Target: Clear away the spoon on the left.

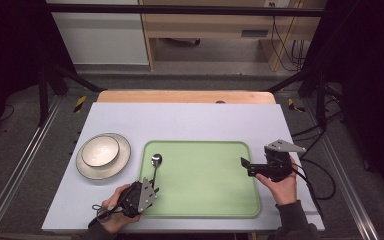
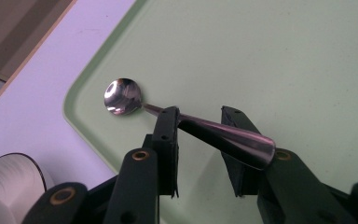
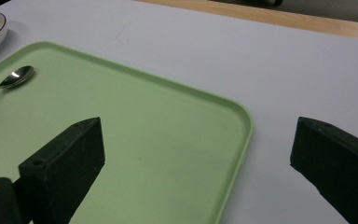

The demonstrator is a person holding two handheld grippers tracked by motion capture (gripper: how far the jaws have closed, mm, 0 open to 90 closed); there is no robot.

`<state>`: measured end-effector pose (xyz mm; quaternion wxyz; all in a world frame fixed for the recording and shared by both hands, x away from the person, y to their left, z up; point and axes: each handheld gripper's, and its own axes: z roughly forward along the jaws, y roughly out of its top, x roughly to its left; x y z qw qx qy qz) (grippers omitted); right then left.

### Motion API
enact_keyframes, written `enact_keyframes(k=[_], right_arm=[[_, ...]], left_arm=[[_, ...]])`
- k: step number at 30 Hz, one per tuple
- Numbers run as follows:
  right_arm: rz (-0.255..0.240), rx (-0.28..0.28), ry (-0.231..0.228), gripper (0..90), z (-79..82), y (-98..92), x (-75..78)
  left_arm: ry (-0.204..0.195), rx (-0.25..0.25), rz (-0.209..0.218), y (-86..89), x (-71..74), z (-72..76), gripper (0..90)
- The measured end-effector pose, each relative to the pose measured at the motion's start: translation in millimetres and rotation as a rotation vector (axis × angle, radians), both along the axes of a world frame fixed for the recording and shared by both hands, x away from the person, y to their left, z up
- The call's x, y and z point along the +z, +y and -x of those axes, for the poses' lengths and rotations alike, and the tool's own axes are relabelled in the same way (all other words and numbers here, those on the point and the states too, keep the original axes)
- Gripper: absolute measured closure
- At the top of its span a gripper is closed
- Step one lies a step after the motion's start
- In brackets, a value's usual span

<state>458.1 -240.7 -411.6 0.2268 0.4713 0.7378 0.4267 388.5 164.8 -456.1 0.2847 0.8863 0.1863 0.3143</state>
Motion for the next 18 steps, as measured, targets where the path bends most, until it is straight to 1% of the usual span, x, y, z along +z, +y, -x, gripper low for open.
enact_keyframes(k=[4, 6, 7, 12, 13, 18], right_arm=[[0.001, 0.001, 0.002, 3.3, 0.1, 0.0, 0.0], [0.002, 0.002, 0.002, 3.2, -0.1, -0.2, 0.0], [0.001, 0.001, 0.003, 3.2, 0.1, -0.1, 0.0], [0.003, 0.001, 0.004, 3.2, 0.0, 0.0, 0.0], [0.003, 0.001, 0.005, 3.2, 0.0, 0.1, -0.1], [0.006, 0.003, 0.005, 3.2, -0.4, 0.1, -0.6]], left_arm=[[0.015, -0.004, 0.002, -0.8, -0.8, -0.1, 65.6], [0.014, -0.002, 0.001, -0.9, -1.0, -0.3, 64.0], [0.024, 0.0, -0.001, -1.0, -1.2, -0.6, 63.0], [0.031, -0.002, -0.004, -1.2, -1.7, -1.2, 61.3], [0.04, -0.001, -0.001, -1.4, -2.5, -1.4, 60.8], [0.045, -0.003, -0.008, -1.6, -2.9, -2.1, 59.0]])
